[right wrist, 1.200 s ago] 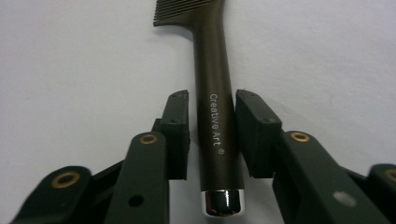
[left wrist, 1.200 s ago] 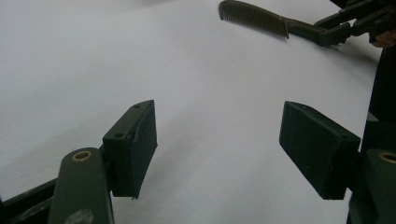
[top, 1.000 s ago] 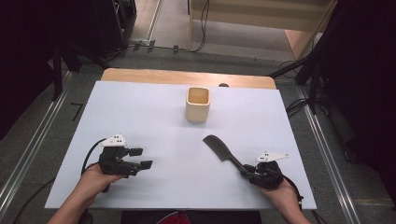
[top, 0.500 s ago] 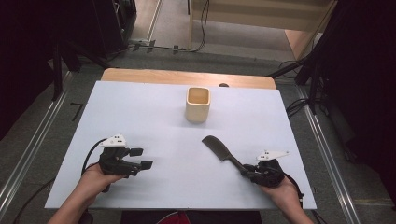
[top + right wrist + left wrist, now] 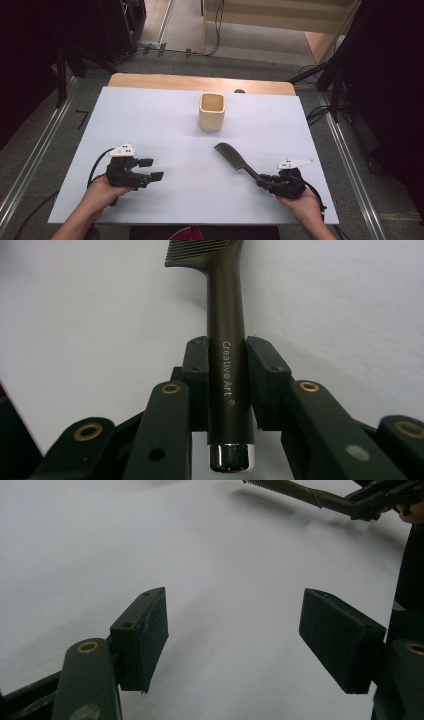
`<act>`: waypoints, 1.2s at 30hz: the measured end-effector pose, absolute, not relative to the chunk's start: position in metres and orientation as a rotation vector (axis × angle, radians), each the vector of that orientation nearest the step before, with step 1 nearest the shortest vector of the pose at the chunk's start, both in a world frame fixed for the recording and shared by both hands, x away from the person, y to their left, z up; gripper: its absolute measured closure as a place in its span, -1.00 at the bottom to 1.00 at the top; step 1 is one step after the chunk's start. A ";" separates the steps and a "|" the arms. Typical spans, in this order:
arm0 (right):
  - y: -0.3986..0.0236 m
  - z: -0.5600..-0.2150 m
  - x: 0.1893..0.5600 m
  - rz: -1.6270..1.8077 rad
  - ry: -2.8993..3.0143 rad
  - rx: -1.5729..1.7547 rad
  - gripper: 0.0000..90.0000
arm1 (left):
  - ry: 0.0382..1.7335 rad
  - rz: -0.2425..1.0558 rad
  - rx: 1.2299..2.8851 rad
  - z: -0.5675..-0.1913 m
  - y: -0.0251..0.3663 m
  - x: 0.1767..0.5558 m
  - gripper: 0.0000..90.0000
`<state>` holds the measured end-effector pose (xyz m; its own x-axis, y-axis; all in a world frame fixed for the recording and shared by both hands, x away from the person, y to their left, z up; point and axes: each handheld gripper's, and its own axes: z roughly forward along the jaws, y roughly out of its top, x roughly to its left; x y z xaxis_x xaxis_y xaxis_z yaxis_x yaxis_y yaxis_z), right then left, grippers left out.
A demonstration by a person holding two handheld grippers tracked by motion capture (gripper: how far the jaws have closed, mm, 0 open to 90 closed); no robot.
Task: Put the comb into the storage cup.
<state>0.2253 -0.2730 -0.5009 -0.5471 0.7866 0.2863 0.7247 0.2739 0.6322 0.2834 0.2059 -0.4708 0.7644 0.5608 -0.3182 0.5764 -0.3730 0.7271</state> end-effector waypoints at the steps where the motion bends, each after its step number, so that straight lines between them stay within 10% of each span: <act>1: -0.273 -0.499 0.225 1.166 2.442 1.455 0.56 | 0.853 -0.023 2.051 -0.470 0.206 0.283 -0.36; 36: -0.211 -0.464 0.262 1.364 2.472 1.383 0.56 | 0.938 -0.147 1.983 -0.465 0.197 0.282 -0.41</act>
